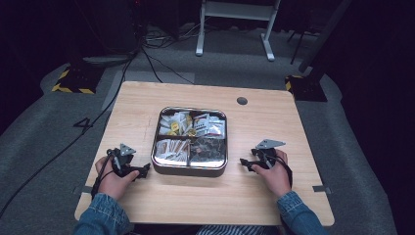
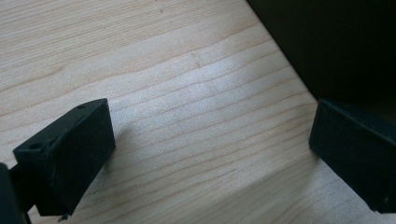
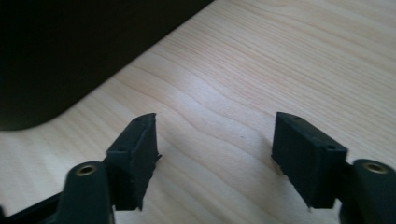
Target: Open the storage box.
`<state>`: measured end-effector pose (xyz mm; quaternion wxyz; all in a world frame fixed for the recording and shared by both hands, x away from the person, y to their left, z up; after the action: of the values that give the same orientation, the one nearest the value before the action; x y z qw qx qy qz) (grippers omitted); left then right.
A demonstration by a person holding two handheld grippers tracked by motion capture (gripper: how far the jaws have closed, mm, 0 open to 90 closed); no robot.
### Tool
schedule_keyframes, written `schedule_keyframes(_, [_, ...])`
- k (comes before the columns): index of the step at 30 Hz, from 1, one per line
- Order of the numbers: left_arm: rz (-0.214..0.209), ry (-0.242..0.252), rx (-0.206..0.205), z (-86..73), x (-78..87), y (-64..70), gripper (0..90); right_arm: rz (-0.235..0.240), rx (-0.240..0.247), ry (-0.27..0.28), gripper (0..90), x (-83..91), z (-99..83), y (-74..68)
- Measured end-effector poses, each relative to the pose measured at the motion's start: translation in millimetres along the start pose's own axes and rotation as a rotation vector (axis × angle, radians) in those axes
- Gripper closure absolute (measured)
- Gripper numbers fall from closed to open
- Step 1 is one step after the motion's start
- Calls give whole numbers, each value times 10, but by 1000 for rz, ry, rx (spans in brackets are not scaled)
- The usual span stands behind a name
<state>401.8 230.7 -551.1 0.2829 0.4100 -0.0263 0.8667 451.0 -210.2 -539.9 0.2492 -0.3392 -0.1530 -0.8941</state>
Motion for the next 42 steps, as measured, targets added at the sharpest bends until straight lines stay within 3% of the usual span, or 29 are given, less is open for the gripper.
schedule_keyframes(3, [-5, -3, -9, -4, 3, 5, 4, 31, -33, 9, 328, 60, 47, -1])
schedule_keyframes(13, [-14, -6, -19, -13, 8, 13, 4, 57, -26, 59, 330, 319, 362, -40])
schedule_keyframes(21, [-14, -9, -23, 1, -8, 22, 1, 124, -7, 139, 338, 480, 795, -286])
schedule_keyframes(26, [-19, -7, -28, 27, -28, 9, 0, 170, 31, 137, 339, 396, 1005, -508])
schedule_keyframes(34, [-13, -7, -30, 25, -25, 12, 5, 200, 61, 136, 342, 245, 1265, -757])
schedule_keyframes(42, [-25, -10, -31, 37, -37, 10, 2, 186, 167, 91, 354, 47, 1435, -964])
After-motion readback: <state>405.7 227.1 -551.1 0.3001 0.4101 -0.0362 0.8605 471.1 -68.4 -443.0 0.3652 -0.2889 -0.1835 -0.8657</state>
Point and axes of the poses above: each handheld gripper's, and its own axes: x roughly backward along the jaws, z roughly out of its top, y roughly to its right, the point moved 6 cm from there along -x, roughly forward along the jaws, and after that the axes turned 12 degrees about -z, right-handed, at the moved point
